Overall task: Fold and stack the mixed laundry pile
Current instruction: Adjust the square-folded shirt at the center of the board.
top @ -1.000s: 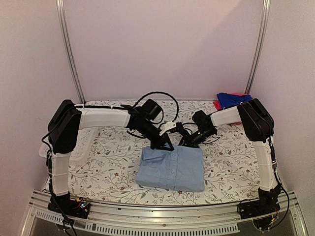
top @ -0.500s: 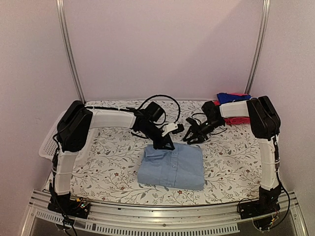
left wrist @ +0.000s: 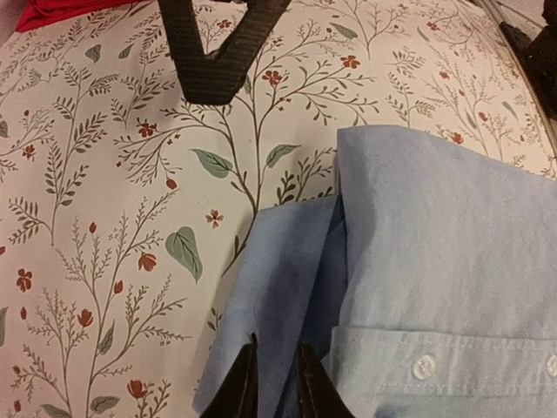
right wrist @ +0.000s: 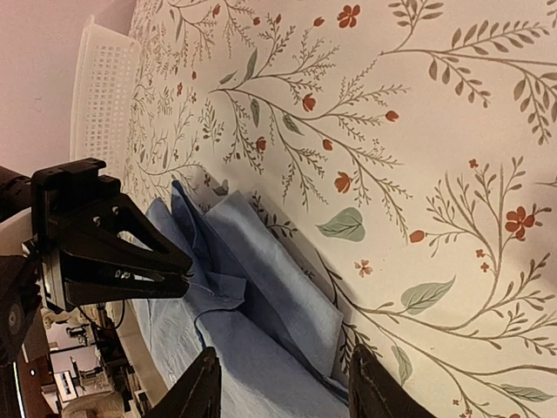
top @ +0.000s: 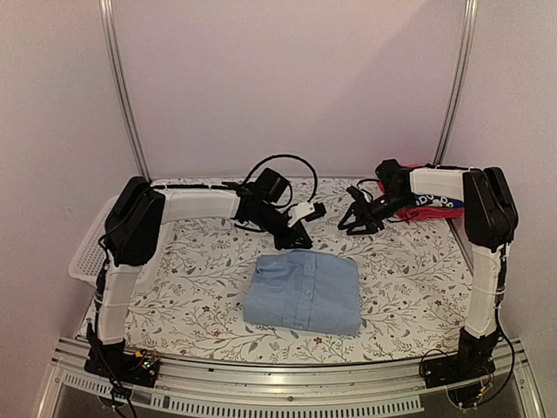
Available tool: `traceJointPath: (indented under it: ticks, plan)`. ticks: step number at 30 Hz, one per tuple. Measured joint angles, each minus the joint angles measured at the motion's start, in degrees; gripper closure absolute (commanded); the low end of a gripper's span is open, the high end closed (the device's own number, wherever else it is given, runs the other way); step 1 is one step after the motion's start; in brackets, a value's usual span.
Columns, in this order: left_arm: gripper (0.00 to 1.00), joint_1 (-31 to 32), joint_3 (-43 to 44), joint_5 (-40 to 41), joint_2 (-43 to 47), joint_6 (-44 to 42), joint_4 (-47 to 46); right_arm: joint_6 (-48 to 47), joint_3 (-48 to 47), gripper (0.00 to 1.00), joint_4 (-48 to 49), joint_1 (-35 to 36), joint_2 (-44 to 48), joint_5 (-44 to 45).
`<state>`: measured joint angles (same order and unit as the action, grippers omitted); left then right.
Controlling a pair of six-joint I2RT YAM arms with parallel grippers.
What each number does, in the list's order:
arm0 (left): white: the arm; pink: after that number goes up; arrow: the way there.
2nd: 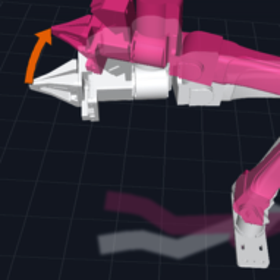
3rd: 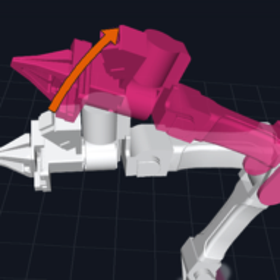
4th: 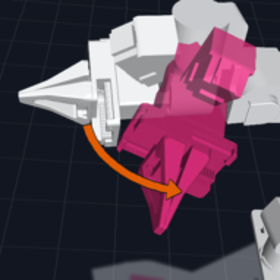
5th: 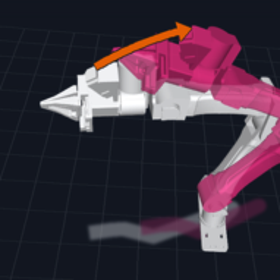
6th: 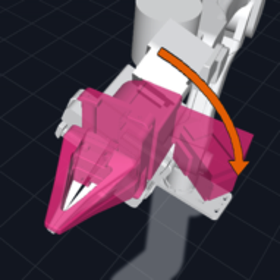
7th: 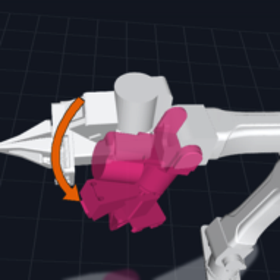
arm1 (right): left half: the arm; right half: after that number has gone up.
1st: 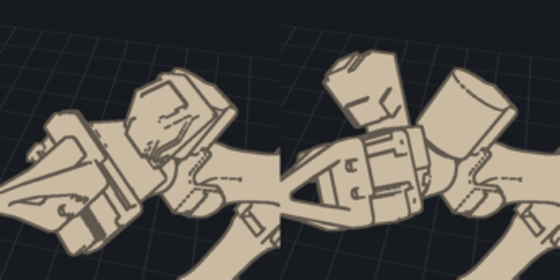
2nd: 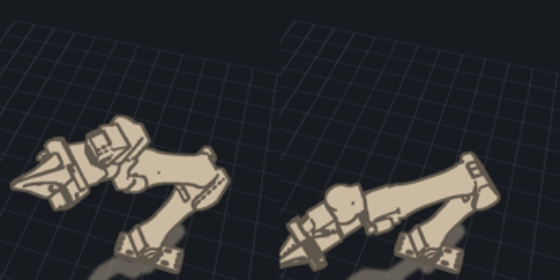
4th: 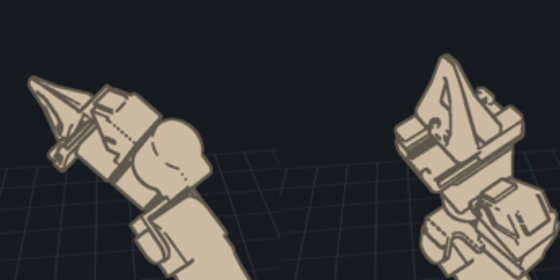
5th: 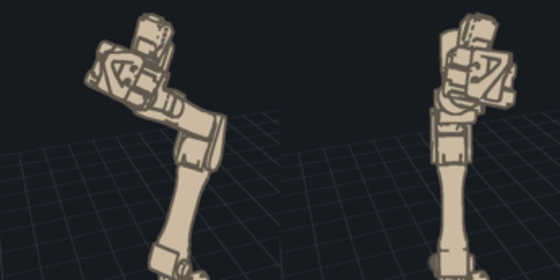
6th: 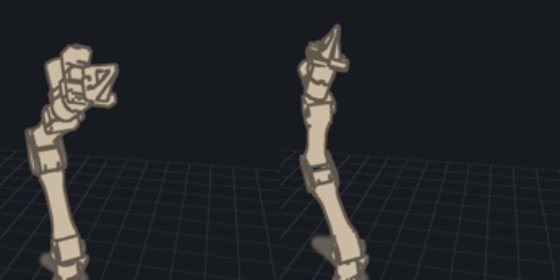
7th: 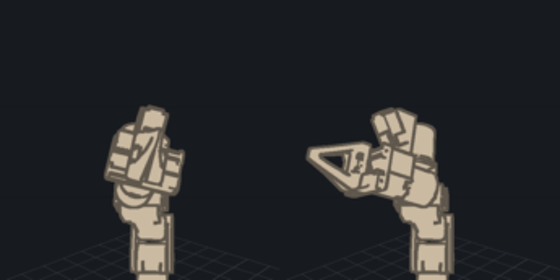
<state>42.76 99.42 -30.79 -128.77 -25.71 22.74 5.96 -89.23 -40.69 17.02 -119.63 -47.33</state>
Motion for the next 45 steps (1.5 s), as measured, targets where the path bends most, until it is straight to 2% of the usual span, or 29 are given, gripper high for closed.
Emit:
traceJointPath:
  ticks: [3, 5, 7, 10, 17, 20, 25, 29, 34, 42, 45]
  plan:
    - [0.56, 0.0, 0.8, 0.0, -2.2, 0.7, -0.2, -0.5, 0.9, 0.46, -0.5, 0.1, 0.2, 0.3]
    - [0.34, -0.1, 0.2, -0.2, -2.4, 1.2, -0.2, -1.0, 2.4, 0.46, -0.4, 0.1, 1.1, 0.4]
    - [0.27, -0.2, -2.6, -0.1, -0.6, 1.9, -1.1, -1.4, 5.1, 0.46, -0.2, 0.2, 3.1, 0.5]
    - [0.22, -0.9, -10.7, 0.7, 6.6, 4.2, -0.8, -2.0, 9.7, 0.46, 0.0, 0.5, 7.0, 1.6]
    - [0.22, -5.8, -27.9, 0.7, 28.0, 16.7, -2.3, -2.1, 19.3, 0.49, -0.4, 1.0, 15.2, 4.2]
    - [0.21, -7.6, -36.7, -0.2, 34.8, 26.8, -5.4, -0.8, 23.9, 0.50, -0.6, 1.0, 18.3, 3.7]
    - [0.22, -8.1, -50.6, -1.5, 40.7, 44.5, -13.2, 3.8, 31.3, 0.53, 1.7, 1.0, 22.3, -0.3]
    - [0.31, -8.2, -54.1, -2.2, 40.2, 54.6, -18.1, 8.6, 34.9, 0.54, 5.6, 1.0, 22.5, -2.6]
    - [0.36, -8.3, -54.0, -3.7, 36.6, 61.9, -24.7, 12.6, 35.8, 0.58, 10.3, 1.0, 22.3, -4.1]
    - [0.45, -8.3, -51.7, -5.8, 29.1, 66.8, -28.7, 17.0, 36.1, 0.62, 17.4, 1.0, 19.0, -5.1]
    - [0.51, -8.3, -50.3, -6.1, 27.6, 67.6, -29.7, 18.1, 36.1, 0.67, 19.1, 1.2, 17.3, -5.4]
